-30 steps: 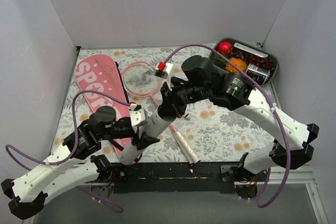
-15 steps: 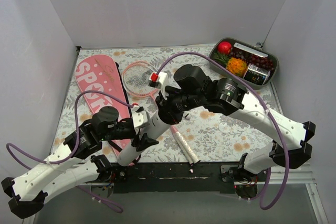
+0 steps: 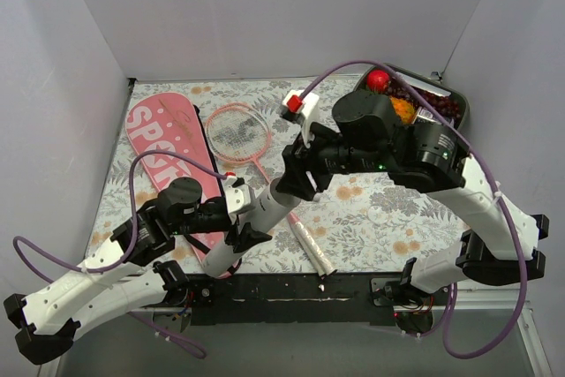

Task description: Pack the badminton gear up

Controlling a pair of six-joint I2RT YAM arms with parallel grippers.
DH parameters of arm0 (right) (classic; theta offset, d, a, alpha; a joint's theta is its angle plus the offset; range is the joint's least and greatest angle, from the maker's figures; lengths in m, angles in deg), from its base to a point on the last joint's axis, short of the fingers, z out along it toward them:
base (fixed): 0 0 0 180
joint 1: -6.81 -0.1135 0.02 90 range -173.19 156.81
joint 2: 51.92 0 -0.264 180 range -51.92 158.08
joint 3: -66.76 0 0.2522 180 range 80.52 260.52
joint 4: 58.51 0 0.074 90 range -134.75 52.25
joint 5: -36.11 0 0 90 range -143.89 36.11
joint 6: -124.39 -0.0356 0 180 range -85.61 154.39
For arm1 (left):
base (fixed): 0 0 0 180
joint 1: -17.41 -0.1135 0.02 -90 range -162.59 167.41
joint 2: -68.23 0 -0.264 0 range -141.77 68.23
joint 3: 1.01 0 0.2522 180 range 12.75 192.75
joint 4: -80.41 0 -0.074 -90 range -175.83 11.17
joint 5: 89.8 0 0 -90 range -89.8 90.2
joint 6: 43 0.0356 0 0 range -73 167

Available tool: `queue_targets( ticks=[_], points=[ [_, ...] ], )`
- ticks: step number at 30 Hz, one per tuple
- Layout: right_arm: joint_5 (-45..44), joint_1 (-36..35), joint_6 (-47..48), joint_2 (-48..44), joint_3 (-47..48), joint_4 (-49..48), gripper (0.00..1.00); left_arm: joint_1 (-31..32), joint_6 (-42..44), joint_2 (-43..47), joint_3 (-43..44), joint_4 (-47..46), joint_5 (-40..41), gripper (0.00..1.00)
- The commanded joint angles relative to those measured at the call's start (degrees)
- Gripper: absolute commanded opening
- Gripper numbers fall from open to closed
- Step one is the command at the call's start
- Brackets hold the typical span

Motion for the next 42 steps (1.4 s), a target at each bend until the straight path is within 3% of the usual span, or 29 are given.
queue_targets(
  ticks=[1,6,10,13,16,31,42],
  points=[
    [-9.38,2.56,-0.02,-1.88,5.11,1.02,0.60,0.12,-0.59,0.47,0.91,-2.41,-0.34,0.12],
    [-14.22,10.55,1.47,-6.19,-1.81,-3.72,0.64,0.29,-0.76,0.56,0.91,-2.41,-0.25,0.12],
    [-12.02,24.33,1.39,-9.80,-20.76,-11.89,0.64,0.29,-0.59,0.65,1.09,-2.41,-0.25,0.11],
    [-13.43,28.84,-0.19,-8.75,-28.01,-18.04,0.63,0.20,-0.67,0.39,1.09,-2.41,-0.34,0.11],
    [-15.53,29.64,-1.16,-4.19,-32.68,-22.27,0.61,0.38,-0.59,0.38,1.09,-2.50,-0.25,0.11],
    [-15.63,28.77,-12.49,17.79,-33.21,-31.41,0.64,0.29,-1.99,2.67,1.35,-1.71,0.10,0.12],
    [-24.85,22.88,-17.33,29.92,-24.78,-24.39,0.65,0.47,-2.43,6.09,0.47,-2.32,-1.39,0.12]
  ],
)
